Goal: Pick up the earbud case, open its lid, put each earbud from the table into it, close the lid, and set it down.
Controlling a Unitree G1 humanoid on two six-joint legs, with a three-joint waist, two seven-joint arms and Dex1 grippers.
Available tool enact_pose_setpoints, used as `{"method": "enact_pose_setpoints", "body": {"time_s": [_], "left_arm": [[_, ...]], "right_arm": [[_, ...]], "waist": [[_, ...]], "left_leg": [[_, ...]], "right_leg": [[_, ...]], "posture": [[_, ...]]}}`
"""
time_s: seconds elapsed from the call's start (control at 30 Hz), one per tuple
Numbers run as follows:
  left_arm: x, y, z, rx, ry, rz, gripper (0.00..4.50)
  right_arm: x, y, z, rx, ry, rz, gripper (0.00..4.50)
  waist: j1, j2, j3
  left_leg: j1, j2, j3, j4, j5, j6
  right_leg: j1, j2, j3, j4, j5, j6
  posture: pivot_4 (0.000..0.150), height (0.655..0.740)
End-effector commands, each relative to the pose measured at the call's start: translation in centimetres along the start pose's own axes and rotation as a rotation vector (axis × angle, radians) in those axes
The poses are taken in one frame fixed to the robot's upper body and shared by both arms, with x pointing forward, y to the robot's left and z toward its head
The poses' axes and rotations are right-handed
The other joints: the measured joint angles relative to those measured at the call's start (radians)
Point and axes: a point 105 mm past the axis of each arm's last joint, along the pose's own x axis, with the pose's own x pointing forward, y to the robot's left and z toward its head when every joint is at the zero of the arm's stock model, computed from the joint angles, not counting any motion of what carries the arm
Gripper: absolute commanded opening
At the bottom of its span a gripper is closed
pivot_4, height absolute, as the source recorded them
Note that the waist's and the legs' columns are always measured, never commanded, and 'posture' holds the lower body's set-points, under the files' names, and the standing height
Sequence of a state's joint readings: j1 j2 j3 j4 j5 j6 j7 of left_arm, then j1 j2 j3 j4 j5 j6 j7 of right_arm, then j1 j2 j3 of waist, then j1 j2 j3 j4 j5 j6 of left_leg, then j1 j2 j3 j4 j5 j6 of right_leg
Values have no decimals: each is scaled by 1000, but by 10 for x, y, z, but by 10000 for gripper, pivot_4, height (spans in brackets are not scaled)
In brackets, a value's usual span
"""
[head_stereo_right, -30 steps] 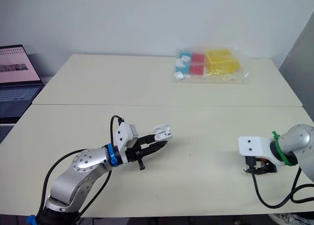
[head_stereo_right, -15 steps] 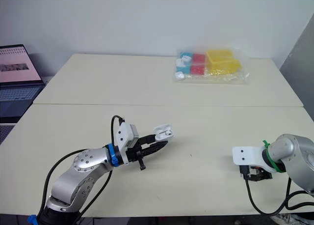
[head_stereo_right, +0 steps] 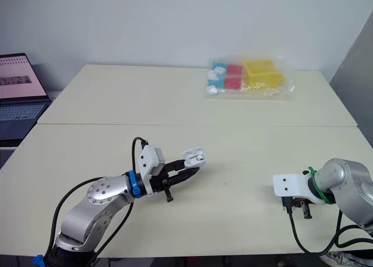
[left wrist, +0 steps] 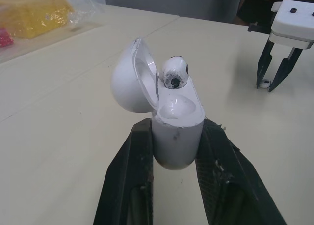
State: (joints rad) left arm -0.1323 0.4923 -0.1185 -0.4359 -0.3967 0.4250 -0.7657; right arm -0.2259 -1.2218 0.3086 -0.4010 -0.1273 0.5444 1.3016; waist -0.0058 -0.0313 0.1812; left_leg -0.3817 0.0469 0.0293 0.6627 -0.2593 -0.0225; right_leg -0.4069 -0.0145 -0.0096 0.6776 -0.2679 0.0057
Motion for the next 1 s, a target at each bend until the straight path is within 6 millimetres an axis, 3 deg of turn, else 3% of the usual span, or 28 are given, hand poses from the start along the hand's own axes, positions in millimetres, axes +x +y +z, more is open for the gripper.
{"method": "enact_pose_setpoints", "body": {"time_s": [0.03,0.27,0.43,0.57,0.67,0.8,0.93,1.0], "left_arm": [[1,-4,12,38,-40,-11,7938],[2,-3,12,36,-44,-9,7938],[2,-1,12,33,-48,1,7938],[4,2,22,2,-105,21,7938],[8,1,25,-9,-130,14,7938],[17,-1,32,-4,-163,6,7938],[22,0,38,-8,-190,10,7938],[23,2,39,-13,-195,15,7938]], "right_arm": [[-4,-2,-5,-3,28,-11,3547],[-12,-10,0,-31,-1,-38,3547],[-29,-12,17,-14,-109,-50,3547],[-63,-15,65,103,-442,-80,3547],[-77,-17,94,177,-630,-93,3547],[-104,-33,146,282,-1039,-194,3547],[-124,-43,181,450,-1408,-252,3547],[-127,-46,188,530,-1487,-253,3547]], "waist": [[0,0,0],[0,0,0],[1,0,1],[1,0,1],[4,0,1],[2,0,1],[2,0,1],[3,1,1]], "left_leg": [[0,0,0,0,0,0],[-1,0,0,0,0,0],[-1,0,0,-1,0,0],[-2,0,0,-1,0,0],[-2,0,-2,-1,0,0],[-2,0,-1,-1,0,0],[-3,0,-2,-2,0,0],[-5,1,-2,-2,0,0]], "right_leg": [[0,0,0,0,0,0],[0,0,0,-1,0,0],[0,0,0,-1,0,0],[-1,0,0,-1,0,0],[-1,0,-1,-1,0,0],[0,0,-1,0,0,0],[-2,1,-1,1,0,0],[-3,1,-1,1,0,0]], "posture": [[1500,7400],[1500,7400],[1500,7400],[1500,7400],[1500,7400],[1500,7400],[1500,7400],[1500,7400]]}}
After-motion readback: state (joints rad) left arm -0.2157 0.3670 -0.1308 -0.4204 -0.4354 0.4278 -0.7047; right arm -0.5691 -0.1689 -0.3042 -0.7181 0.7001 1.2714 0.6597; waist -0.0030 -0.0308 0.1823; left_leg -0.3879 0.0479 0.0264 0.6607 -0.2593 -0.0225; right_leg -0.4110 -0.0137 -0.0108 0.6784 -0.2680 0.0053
